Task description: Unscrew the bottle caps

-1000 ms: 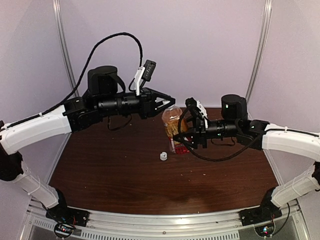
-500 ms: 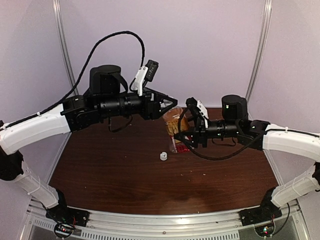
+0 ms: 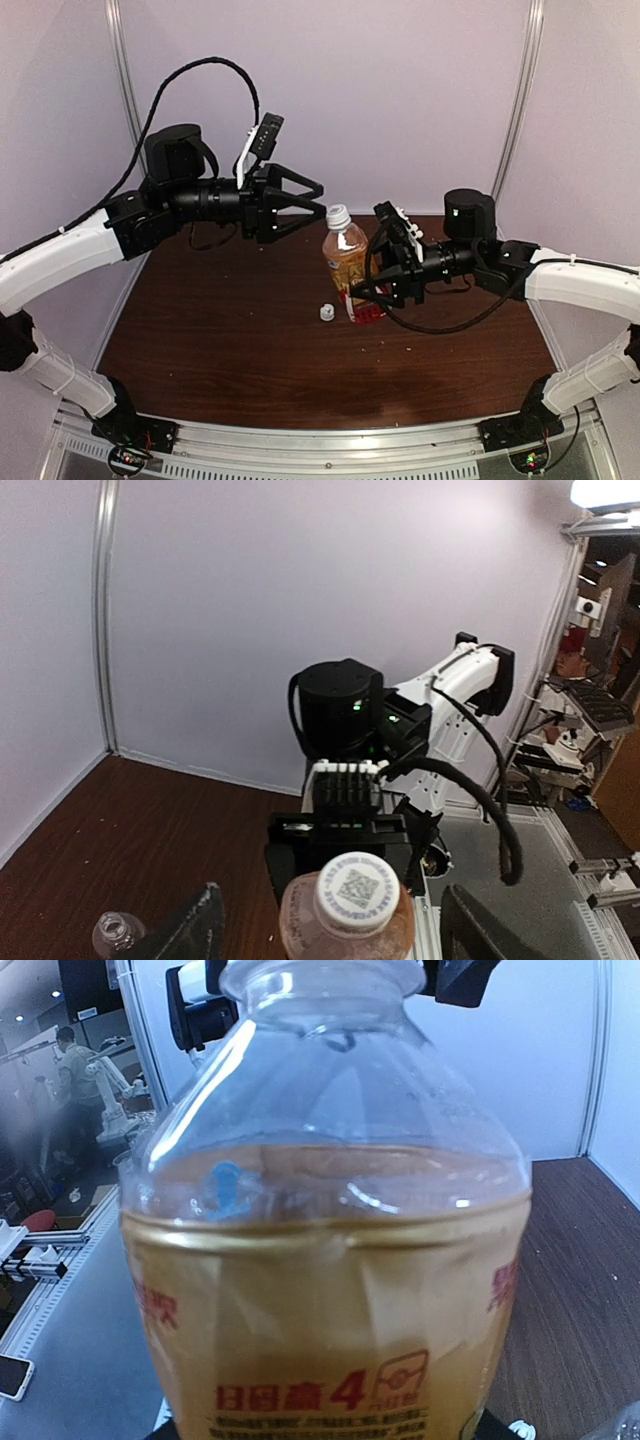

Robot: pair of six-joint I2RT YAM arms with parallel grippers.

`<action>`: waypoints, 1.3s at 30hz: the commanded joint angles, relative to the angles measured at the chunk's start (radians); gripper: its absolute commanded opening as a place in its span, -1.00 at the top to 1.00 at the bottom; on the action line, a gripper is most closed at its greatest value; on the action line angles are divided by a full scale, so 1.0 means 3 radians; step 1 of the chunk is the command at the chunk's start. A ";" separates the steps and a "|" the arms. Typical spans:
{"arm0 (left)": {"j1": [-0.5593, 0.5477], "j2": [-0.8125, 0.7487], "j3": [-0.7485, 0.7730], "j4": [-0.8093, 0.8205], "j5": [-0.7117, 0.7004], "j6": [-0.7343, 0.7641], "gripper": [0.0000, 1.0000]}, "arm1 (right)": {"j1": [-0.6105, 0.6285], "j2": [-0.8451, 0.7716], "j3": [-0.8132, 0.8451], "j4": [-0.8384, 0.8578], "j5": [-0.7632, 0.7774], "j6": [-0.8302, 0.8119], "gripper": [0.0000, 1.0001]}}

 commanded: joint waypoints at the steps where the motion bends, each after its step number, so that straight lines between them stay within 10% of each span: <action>1: -0.0006 -0.0012 -0.0042 0.0443 0.0839 0.0124 -0.51 | -0.0007 0.0062 0.0006 0.0286 -0.0427 0.0148 0.27; 39: -0.0006 0.0583 0.0194 0.1128 0.1274 -0.0328 -0.05 | -0.0001 0.0149 -0.0069 0.0602 -0.0688 0.0493 0.29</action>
